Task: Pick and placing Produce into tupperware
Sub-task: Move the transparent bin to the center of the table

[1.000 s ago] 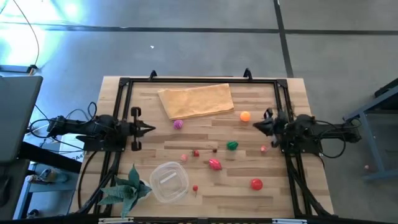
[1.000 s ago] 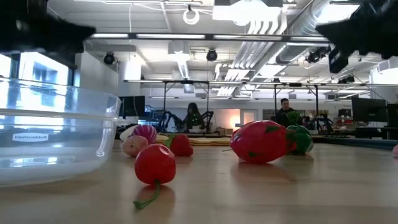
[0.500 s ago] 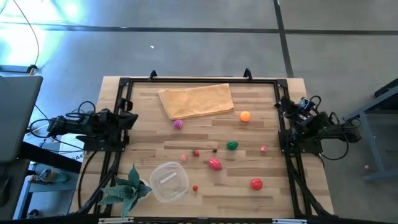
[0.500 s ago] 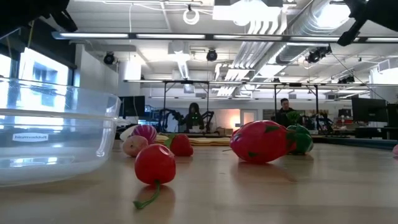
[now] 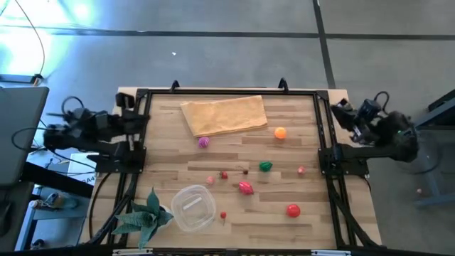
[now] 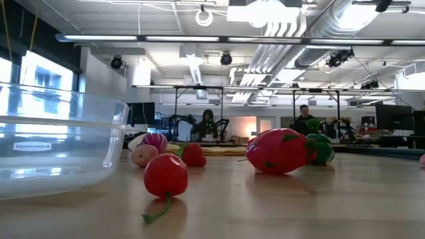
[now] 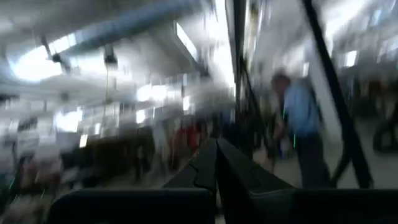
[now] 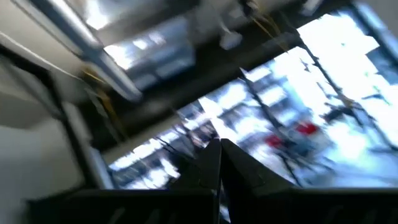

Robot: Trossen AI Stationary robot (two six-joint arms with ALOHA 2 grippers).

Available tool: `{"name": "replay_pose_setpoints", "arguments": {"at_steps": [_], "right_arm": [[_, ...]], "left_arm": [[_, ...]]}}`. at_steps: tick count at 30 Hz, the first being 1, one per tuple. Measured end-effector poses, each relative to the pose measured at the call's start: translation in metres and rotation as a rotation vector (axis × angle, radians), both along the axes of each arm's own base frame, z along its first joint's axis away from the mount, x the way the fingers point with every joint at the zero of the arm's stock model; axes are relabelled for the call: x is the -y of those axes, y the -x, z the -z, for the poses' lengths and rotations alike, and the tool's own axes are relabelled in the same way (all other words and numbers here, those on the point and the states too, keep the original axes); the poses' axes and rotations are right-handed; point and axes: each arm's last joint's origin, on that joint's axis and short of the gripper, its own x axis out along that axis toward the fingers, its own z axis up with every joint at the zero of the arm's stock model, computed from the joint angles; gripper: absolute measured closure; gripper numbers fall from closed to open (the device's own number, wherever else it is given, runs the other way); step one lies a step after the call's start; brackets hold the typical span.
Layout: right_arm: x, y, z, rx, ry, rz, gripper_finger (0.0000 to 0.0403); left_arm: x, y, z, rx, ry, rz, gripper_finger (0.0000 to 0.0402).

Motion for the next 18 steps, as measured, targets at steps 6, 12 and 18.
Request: {"name": "replay_pose_setpoints", "arguments": {"at_steps": [6,12,18], "right_arm": [[0.003,0.003,-0.039,-0.316,-0.029,0.121,0.0402],[0.005,-0.018,-0.067,-0.587,0.008,0.223,0.0402],[0.005,-0.045,-0.082,-0.872,0.040,0.228,0.0389]], "left_arm": [[-0.001,-0.021,-0.038,-0.296,0.008,-0.048,0.0401],[-0.005,-0.034,-0.045,-0.532,0.052,-0.176,0.0401],[-0.004,-0.044,-0.030,-0.696,0.083,-0.161,0.0401]]}}
